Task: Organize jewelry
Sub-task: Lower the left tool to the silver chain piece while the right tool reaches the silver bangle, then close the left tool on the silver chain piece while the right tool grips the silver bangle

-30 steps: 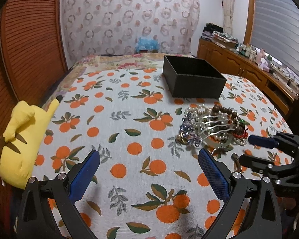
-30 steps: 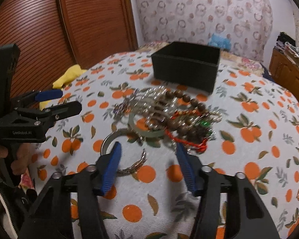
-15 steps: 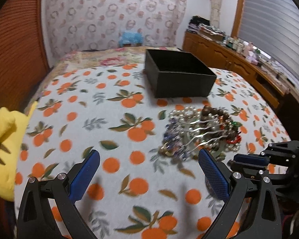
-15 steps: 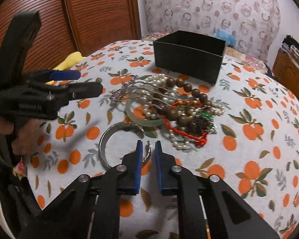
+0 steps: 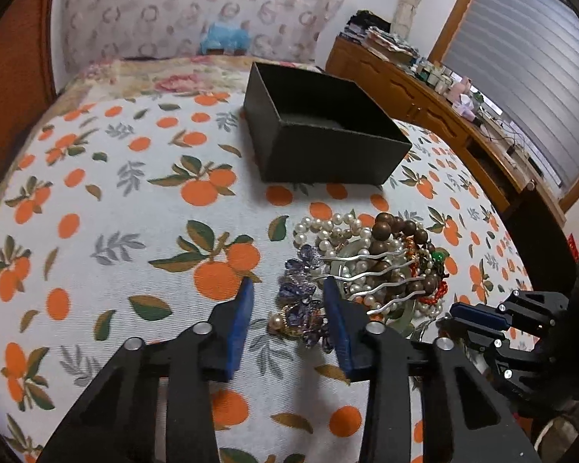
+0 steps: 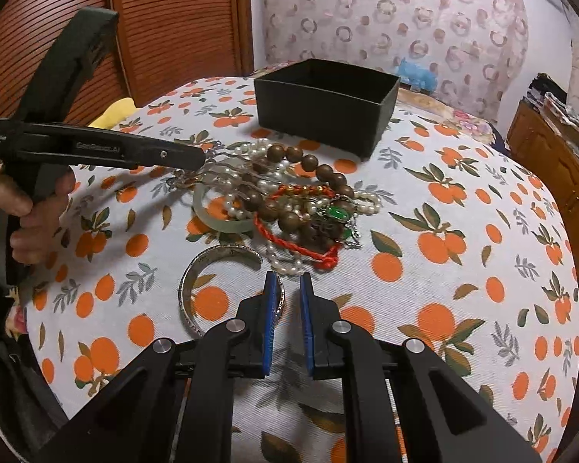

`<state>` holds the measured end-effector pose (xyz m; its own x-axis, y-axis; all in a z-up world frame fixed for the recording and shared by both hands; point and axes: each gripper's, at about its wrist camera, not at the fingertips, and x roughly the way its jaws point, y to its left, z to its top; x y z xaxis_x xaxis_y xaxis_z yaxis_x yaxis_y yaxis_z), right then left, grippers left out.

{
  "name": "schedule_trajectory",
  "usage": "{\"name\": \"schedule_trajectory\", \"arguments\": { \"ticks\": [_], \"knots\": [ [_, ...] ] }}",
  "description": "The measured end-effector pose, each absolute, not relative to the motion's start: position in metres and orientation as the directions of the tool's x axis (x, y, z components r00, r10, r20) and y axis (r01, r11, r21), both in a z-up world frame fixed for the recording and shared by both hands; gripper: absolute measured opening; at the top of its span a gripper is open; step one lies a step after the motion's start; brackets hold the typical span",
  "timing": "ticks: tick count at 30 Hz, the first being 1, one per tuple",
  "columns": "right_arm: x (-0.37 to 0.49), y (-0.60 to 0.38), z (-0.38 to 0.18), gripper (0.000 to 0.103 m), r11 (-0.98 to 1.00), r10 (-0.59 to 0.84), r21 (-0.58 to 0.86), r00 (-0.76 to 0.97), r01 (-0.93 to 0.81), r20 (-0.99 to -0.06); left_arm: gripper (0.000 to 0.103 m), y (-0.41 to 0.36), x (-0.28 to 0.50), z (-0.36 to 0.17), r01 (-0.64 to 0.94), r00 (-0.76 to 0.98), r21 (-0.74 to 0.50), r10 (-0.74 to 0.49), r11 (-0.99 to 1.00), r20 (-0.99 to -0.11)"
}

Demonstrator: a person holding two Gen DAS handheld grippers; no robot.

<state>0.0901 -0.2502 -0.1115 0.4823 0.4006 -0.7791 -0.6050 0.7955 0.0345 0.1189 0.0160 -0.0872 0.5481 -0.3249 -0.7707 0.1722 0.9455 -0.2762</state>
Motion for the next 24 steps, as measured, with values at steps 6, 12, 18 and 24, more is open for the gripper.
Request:
{"name": "schedule_trajectory", "arguments": {
  "ticks": [6,12,18,24],
  "knots": [
    [0.090,-0.258,-0.112,0.014,0.805,0.399,0.043,0.486,-0.592,-0.777,0.033,0.010,0.122,-0.091,0.179,0.547,-0.264,-0.319,0.948,-0.774],
    [0.085,-0.261,-0.112,0.014,0.796,0.414,0.066,0.463,-0.601,-0.784,0.025,0.008,0.120,-0.089,0.193,0.554,-0.256,-0.321,0.947,-0.769],
    [0.082,-0.257,-0.113,0.014,0.786,0.416,0.059,0.455,-0.616,-0.788,0.006,0.006,0.112,-0.079,0.191,0.606,-0.197,-0.273,0.962,-0.747],
    [0.082,-0.258,-0.113,0.007,0.784,0.411,0.048,0.460,-0.619,-0.787,0.005,0.007,0.111,-0.079,0.194,0.605,-0.180,-0.262,0.964,-0.752]
  ]
}}
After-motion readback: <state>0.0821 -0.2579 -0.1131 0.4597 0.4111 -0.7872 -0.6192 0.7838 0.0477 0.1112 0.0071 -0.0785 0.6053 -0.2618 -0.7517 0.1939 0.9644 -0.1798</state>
